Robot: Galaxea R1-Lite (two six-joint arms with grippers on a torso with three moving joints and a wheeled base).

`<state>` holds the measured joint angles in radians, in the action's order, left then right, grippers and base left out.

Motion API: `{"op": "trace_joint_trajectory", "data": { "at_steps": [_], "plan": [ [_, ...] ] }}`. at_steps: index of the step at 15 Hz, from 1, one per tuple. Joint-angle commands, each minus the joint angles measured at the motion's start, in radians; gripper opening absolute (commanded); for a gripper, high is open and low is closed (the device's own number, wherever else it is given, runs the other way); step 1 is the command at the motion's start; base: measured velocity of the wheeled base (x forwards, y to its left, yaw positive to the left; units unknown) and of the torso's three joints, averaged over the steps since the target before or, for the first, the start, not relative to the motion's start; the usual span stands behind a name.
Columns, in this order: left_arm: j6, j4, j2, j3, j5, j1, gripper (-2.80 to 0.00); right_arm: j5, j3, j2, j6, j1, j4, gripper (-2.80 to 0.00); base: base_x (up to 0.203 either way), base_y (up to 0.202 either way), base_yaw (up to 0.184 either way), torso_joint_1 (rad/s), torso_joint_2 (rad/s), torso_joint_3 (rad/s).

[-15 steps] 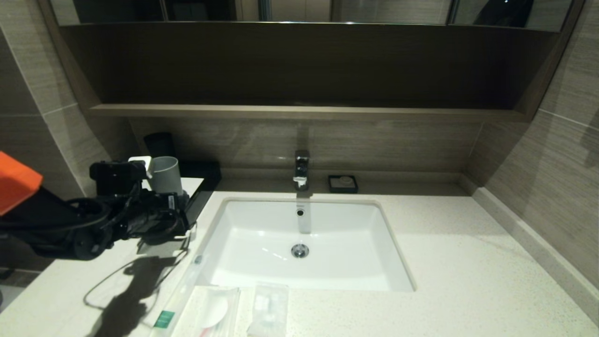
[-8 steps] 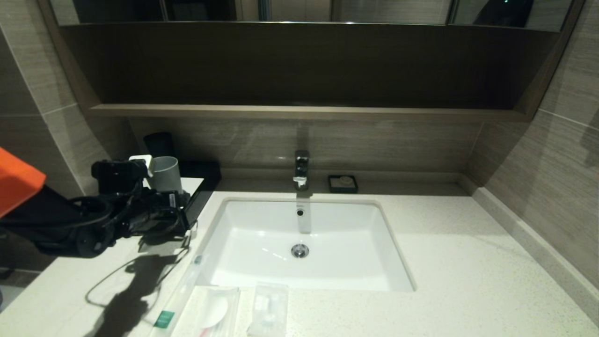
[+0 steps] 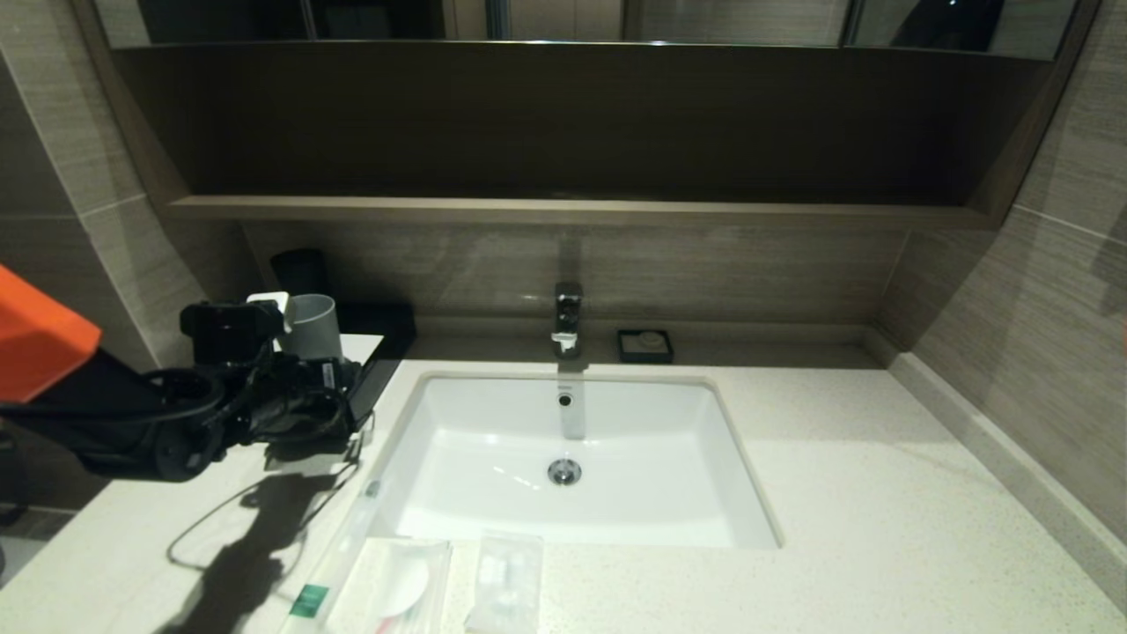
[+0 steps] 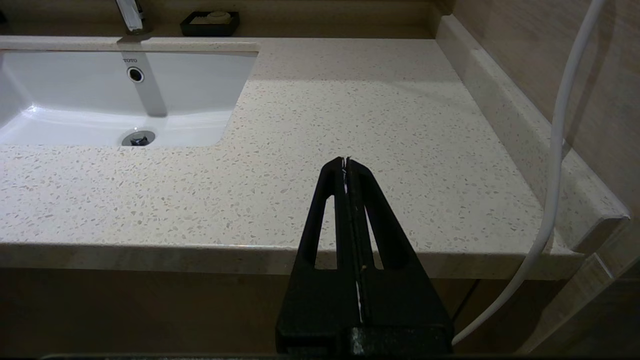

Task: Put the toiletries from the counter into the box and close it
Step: Pick up the cup

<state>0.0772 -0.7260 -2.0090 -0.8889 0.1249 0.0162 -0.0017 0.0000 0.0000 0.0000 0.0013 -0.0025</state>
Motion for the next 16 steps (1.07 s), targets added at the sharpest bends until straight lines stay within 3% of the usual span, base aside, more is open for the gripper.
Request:
{"op": "trace_joint_trajectory", "data": {
  "at_steps": [1,16],
  "plan": [
    [0.004,-0.004,-0.011,-0.011,0.001,-0.001,0.0,0.0,0.002,-0.003,-0.001,0.0,-0.001,-2.8,0.0,0.0,0.0,0.0,0.0,0.0],
    [0.004,-0.062,-0.08,-0.064,0.002,-0.009,0.0,0.0,0.002,-0.002,0.0,0.0,-0.001,-2.8,0.0,0.0,0.0,0.0,0.0,0.0]
  ]
}}
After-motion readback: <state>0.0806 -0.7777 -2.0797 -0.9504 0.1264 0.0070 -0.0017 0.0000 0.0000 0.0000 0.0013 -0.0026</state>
